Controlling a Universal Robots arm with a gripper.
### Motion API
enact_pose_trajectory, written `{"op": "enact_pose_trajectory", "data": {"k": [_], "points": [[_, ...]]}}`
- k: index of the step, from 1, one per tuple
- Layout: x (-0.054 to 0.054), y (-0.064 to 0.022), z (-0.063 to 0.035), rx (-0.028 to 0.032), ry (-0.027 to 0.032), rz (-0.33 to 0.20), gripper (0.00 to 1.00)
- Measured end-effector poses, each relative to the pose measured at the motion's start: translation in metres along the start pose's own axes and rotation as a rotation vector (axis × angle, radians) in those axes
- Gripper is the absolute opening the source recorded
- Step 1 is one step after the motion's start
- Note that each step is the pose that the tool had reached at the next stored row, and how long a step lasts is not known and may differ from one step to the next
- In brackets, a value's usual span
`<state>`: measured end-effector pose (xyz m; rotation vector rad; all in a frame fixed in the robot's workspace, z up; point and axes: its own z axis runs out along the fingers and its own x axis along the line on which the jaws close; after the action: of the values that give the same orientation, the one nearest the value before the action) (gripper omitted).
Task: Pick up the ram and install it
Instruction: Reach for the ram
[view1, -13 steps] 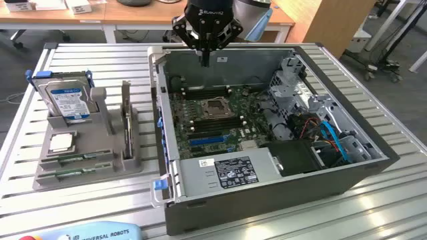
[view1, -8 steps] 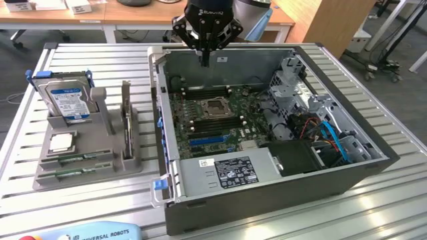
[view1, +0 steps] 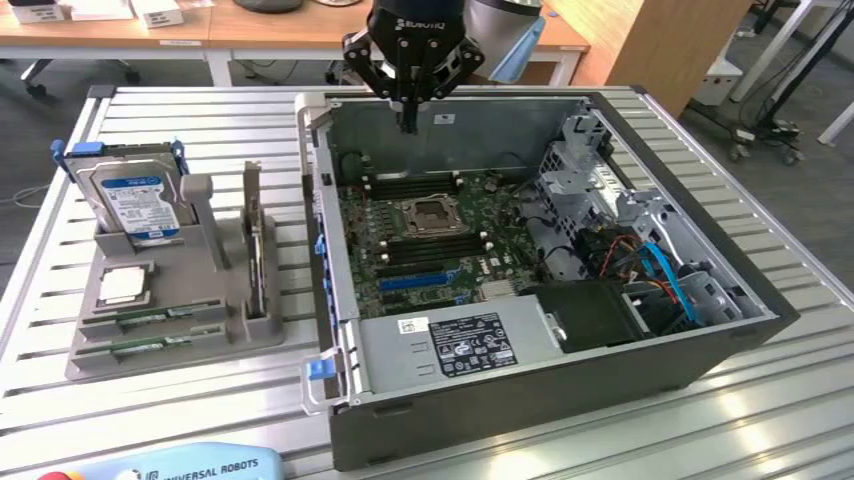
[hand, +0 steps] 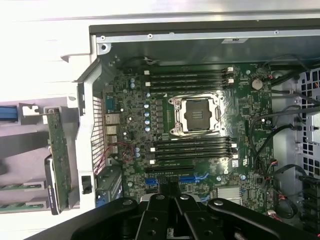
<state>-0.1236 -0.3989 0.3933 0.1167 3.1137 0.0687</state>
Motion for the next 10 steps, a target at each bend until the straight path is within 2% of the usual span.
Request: {"op": "enact_pose_trajectory", "data": {"k": [10], "points": [[0.011, -0.0008, -0.0003, -0.0001, 0.0, 0.0, 0.1]]}}
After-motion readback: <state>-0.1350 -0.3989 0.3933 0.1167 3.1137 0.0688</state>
